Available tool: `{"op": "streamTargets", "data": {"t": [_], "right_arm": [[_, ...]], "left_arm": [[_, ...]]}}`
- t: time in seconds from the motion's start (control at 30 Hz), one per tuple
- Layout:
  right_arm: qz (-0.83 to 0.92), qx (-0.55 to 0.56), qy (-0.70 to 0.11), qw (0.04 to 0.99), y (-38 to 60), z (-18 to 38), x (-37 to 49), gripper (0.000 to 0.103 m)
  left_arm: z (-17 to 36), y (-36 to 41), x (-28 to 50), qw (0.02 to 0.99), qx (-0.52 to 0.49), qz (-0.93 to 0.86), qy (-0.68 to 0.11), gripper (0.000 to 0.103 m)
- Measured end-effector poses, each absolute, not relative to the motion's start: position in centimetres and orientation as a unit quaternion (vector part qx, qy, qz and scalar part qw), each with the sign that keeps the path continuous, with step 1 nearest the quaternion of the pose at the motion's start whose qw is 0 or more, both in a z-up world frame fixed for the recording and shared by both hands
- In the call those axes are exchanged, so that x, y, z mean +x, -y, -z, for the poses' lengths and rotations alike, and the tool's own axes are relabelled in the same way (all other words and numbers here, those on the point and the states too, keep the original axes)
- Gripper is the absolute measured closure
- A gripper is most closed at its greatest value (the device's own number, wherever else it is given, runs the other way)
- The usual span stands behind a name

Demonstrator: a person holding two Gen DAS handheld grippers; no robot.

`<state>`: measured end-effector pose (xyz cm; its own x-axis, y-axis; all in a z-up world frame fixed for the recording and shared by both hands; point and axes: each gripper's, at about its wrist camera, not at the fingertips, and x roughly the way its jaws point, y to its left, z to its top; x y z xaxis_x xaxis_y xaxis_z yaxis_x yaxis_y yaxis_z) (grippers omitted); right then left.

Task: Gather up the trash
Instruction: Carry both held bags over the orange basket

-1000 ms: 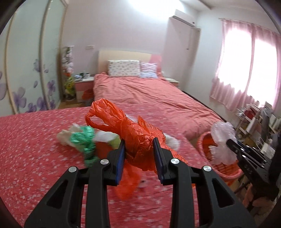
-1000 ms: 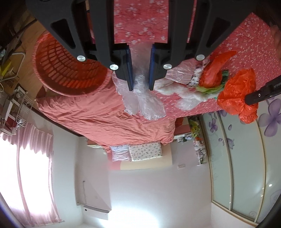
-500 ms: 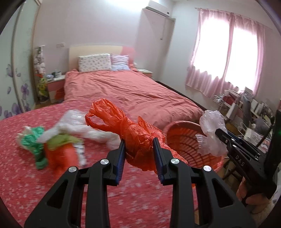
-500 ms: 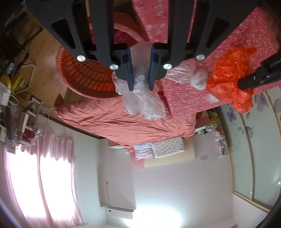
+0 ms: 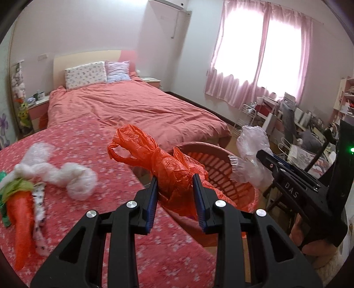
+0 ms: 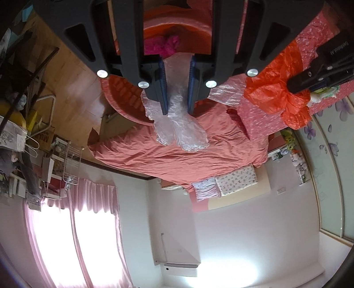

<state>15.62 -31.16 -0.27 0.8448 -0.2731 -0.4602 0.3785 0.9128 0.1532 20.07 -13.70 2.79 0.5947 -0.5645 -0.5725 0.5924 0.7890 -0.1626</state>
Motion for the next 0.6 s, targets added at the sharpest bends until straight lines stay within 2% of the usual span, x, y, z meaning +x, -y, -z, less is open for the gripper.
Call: {"op": "streamTargets", "data": {"t": [0.6], "right_arm": [[0.188,0.144,-0.226,0.945,34.5,2.4,17.7,0.085]], "left_arm": [[-1.1,18.4,20.8,0.877,0.051,0.348,-0.327,0.072]]}}
